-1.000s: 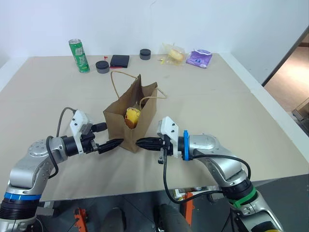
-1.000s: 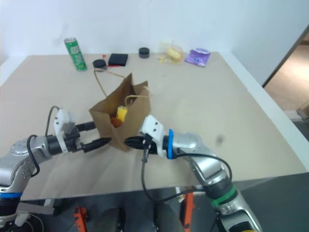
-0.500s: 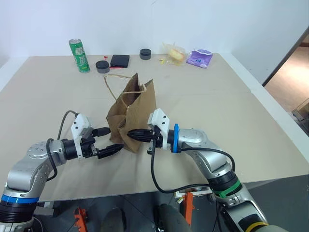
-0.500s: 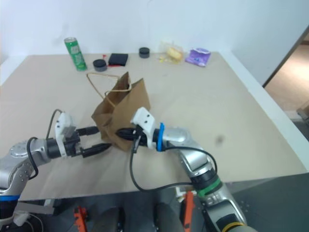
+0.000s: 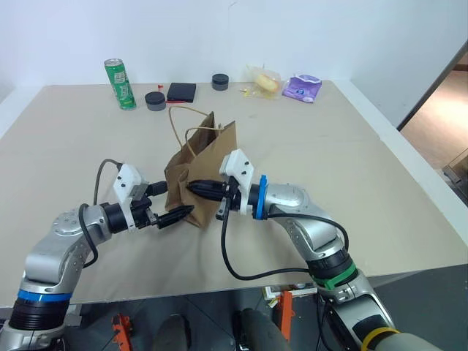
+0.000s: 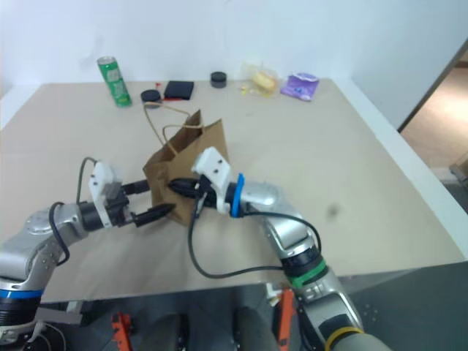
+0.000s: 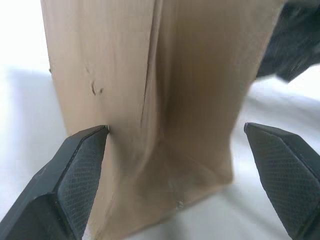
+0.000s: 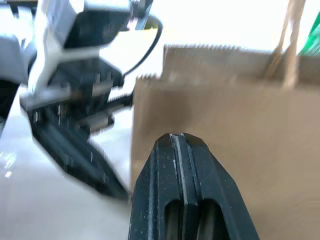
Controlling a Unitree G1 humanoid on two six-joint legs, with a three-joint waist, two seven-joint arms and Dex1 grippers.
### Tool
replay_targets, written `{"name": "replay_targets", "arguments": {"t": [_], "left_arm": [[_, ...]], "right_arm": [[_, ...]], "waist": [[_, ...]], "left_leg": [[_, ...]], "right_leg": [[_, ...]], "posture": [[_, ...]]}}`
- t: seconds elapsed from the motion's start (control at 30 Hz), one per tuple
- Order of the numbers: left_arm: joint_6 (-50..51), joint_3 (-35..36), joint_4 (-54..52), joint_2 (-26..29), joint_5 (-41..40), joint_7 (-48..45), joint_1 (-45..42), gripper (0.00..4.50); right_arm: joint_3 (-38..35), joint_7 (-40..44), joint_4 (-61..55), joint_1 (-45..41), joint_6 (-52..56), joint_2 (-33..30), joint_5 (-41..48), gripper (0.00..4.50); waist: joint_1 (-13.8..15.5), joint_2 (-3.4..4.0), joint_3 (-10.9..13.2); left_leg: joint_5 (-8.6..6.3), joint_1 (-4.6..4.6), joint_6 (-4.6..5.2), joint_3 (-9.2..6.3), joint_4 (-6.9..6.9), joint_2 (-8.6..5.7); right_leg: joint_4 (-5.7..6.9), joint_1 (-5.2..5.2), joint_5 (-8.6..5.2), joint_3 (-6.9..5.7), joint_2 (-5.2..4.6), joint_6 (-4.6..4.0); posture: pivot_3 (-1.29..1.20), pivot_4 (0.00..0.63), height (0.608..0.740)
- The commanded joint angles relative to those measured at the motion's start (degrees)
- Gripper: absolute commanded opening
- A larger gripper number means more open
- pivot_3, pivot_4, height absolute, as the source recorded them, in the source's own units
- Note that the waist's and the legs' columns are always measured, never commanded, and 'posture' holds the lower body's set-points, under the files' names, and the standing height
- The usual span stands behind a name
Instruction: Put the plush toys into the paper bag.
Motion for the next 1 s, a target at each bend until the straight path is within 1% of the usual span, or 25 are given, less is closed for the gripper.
{"name": "replay_targets", "arguments": {"t": [0.03,0.27,0.37,0.43,0.57,0.7,0.83,0.97,1.0], "left_arm": [[-2.72,-0.95,0.54,-1.03,1.83,0.78,-1.12,4.5],[-5.69,-0.78,3.11,-4.5,3.85,4.18,-2.96,4.5],[-3.95,-0.2,1.5,-5.64,0.38,3.06,-3.02,4.5],[-3.44,0.1,1.26,-6.31,-0.13,4.3,-3.23,4.5],[-2.47,-0.31,0.25,-7.56,-0.64,6.12,-3.56,4.5],[-2.23,-1.97,-0.84,-8.85,1.07,8.64,-3.09,4.5],[-3.25,-2.17,-0.45,-10.62,2.88,12.06,-3.27,4.5],[-3.7,-2.57,-0.39,-11.28,3.85,13.34,-3.08,4.5],[-4.01,-2.57,-0.25,-11.51,4.24,13.72,-2.99,4.25]], "right_arm": [[-3.06,-0.56,-2.56,-2.24,-1.11,0.63,2.12,0.03],[-1.84,0.93,-3.0,-2.25,-0.57,-1.37,1.46,0.03],[-0.93,1.29,-2.27,-2.04,-0.63,-2.14,0.66,0.03],[-0.46,1.41,-1.86,-2.0,-0.62,-2.48,0.32,0.03],[0.07,1.98,-1.93,-2.01,-0.23,-2.67,0.41,0.03],[-0.14,1.76,-2.04,-2.39,-0.21,-1.88,0.75,0.03],[-0.49,1.67,-2.4,-2.46,-0.08,-1.19,1.12,0.03],[-0.51,1.69,-2.73,-2.29,0.04,-1.07,1.27,0.03],[-0.54,1.68,-2.77,-2.25,0.05,-1.02,1.33,0.0]], "waist": [[0.0,0.0,0.0],[0.01,0.0,0.0],[-0.06,0.0,0.0],[-0.07,0.0,0.0],[-0.04,0.0,0.0],[-0.03,0.0,0.0],[-0.02,0.0,0.0],[-0.02,0.0,0.0],[-0.02,0.0,0.0]], "left_leg": [[0.0,0.0,0.0,0.02,0.0,-0.01],[0.0,0.01,0.0,0.0,0.0,0.0],[0.0,0.01,0.0,0.01,0.01,-0.01],[0.0,0.02,0.0,0.04,0.01,0.0],[0.0,0.01,0.0,-0.01,0.0,0.01],[0.0,0.01,0.0,0.0,0.01,0.0],[0.0,0.01,0.0,-0.01,0.01,0.0],[0.0,0.01,0.0,0.0,0.01,-0.01],[0.0,0.01,0.0,0.0,0.01,-0.01]], "right_leg": [[0.0,0.0,0.0,0.02,-0.01,0.0],[0.02,0.0,0.02,0.01,0.0,0.01],[0.02,0.01,0.05,0.03,0.0,0.05],[0.02,0.0,0.15,0.05,0.01,0.23],[0.03,0.0,0.16,0.01,0.03,0.24],[0.02,0.0,0.17,0.03,0.02,0.25],[0.03,0.01,0.17,0.03,0.03,0.26],[0.03,0.01,0.17,0.03,0.03,0.26],[0.03,0.01,0.17,0.04,0.03,0.26]], "posture": [[0.0,0.15,0.74],[0.0,0.15,0.74],[0.0,0.15,0.74],[0.0,0.15,0.74],[0.0,0.15,0.74],[0.0,0.15,0.74],[0.0,0.15,0.74],[0.0,0.15,0.74],[0.0,0.15,0.74]]}}
